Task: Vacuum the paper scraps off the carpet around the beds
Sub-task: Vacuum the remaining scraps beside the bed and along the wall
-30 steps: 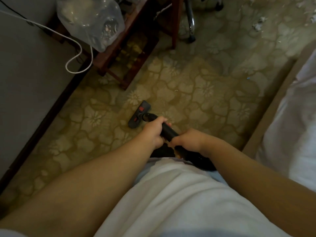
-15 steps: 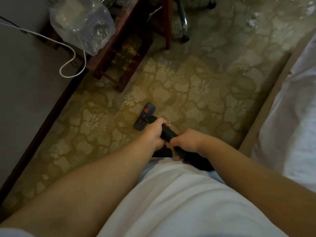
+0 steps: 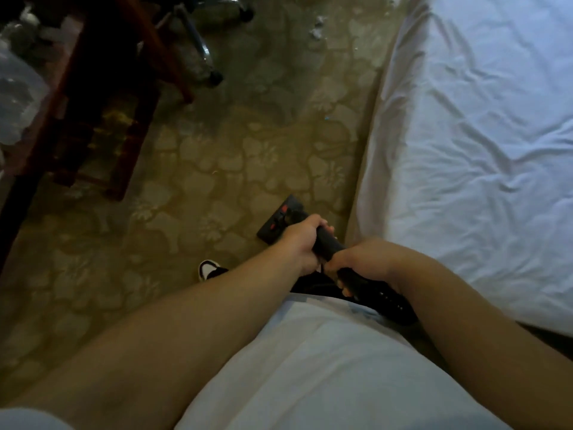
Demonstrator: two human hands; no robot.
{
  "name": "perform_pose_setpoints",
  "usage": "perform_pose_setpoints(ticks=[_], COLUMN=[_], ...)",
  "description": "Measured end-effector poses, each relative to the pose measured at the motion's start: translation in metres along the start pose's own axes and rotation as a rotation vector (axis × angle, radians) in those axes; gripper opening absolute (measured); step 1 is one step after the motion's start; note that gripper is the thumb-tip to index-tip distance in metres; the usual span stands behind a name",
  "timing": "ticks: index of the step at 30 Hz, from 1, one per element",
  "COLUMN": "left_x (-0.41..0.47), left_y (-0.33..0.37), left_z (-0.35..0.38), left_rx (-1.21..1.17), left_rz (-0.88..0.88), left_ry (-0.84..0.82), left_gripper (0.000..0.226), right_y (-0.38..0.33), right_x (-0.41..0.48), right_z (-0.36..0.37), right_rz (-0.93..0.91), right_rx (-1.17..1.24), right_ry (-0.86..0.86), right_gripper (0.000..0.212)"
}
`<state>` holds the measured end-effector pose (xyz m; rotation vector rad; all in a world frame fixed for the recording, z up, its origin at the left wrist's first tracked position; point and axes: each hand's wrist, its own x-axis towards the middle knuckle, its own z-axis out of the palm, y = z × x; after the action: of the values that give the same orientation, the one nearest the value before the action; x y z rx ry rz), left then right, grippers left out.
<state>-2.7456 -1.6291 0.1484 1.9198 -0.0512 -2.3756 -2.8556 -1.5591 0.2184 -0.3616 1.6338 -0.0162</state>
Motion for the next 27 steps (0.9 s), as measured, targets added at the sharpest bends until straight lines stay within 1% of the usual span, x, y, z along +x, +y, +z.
perform_pose_setpoints(ticks=[3, 7, 10, 13, 17, 19, 21, 24, 27], left_x=[0.006, 0.005, 0.002, 0.001, -0.002, -0.002, 0.0, 0.002, 0.001], left_y=[-0.018, -0.029, -0.027, -0.011, 0.034, 0.065, 0.101, 0.157, 0.213], left_z=[0.03, 0.047, 0.046, 0.038, 0.009, -0.016, -0.048, -0.098, -0.145], left_rx=[0.099, 0.178, 0.189, 0.191, 0.195, 0.183, 0.168, 0.152, 0.142], left_rz=[-0.03, -0.049, -0.031, -0.006, 0.04, 0.056, 0.065, 0.077, 0.086], left_ry=[-0.016, -0.031, -0.039, -0.034, -0.008, 0.007, 0.025, 0.065, 0.106], left_gripper=[0.011, 0.014, 0.012, 0.004, 0.002, 0.006, 0.008, 0.002, 0.011], right_y=[0.03, 0.053, 0.055, 0.043, -0.002, -0.035, -0.073, -0.134, -0.196], right_x=[-0.009, -0.014, -0.018, -0.014, 0.005, 0.018, 0.03, 0.05, 0.068], right_z=[-0.016, -0.022, -0.021, -0.017, 0.002, 0.018, 0.041, 0.079, 0.12], right_rz=[0.001, -0.015, -0.043, -0.057, -0.088, -0.111, -0.135, -0.145, -0.138], right_rx=[0.088, 0.194, 0.216, 0.254, 0.24, 0.198, 0.164, 0.158, 0.177], right_ry=[0.046, 0.061, 0.048, 0.021, -0.009, -0.015, -0.015, -0.028, -0.041], right_gripper=[0.025, 0.026, 0.026, 0.028, 0.026, 0.026, 0.026, 0.026, 0.027])
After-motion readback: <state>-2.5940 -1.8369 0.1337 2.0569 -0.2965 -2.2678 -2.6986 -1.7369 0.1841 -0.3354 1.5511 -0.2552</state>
